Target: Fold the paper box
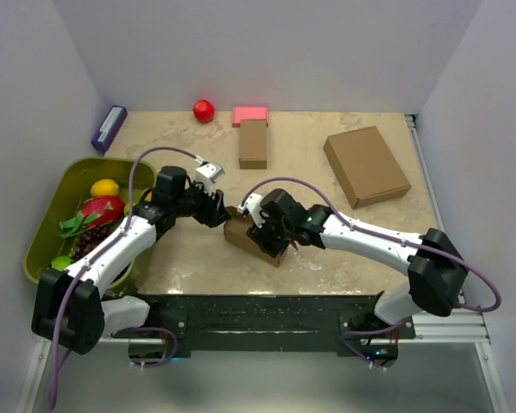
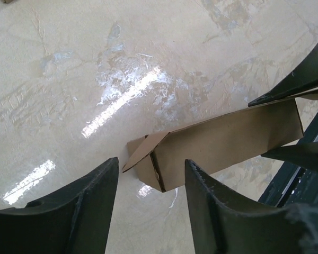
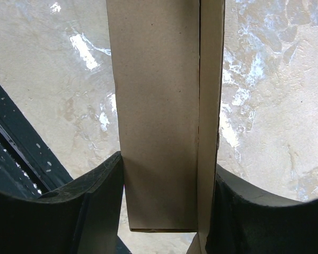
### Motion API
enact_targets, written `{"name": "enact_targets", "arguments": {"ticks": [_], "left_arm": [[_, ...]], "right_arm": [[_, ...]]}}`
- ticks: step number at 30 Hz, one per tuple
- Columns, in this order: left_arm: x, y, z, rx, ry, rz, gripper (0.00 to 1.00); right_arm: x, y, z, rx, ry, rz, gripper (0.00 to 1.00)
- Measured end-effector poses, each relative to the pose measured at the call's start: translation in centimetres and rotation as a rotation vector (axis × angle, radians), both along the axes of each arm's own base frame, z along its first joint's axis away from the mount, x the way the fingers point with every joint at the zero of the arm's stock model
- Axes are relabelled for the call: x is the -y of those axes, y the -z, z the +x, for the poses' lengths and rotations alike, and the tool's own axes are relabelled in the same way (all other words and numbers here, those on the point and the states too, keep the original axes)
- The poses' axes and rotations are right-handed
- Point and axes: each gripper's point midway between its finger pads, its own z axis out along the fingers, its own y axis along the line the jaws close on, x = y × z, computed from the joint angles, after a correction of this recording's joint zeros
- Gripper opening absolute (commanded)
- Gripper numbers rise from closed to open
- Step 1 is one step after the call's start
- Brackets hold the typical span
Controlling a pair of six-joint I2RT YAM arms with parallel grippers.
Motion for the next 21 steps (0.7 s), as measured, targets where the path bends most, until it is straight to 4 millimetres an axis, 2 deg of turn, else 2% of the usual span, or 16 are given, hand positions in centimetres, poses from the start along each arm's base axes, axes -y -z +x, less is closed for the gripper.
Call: {"name": "enact_targets", "arguments": {"ticks": [1,6,11,17,21], "left_arm": [[0.1,0.0,0.0,-0.001,0.005,-0.004,0.42],[0.8,-0.3,-0.3,0.006,0.031,-0.019,0.26],[1.7,-0.2,-0.9,0.011,0.058,-0.008,0.20],[1.9,0.1,-0.9,0.022,0.049,0.018,0.19],[1.8,0.4,-0.7,0.033,0.026,0.050,0.15]], "right_arm": [[0.0,0.0,0.0,0.000,0.000,0.000,0.44],[0.0,0.0,0.0,0.000,0.000,0.000,0.44],[0.1,0.1,-0.1,-0.004,0.000,-0.005,0.43],[0.3,0.2,-0.1,-0.006,0.002,-0.013,0.43],[0.4,0.2,-0.2,-0.008,0.003,-0.017,0.43]]}}
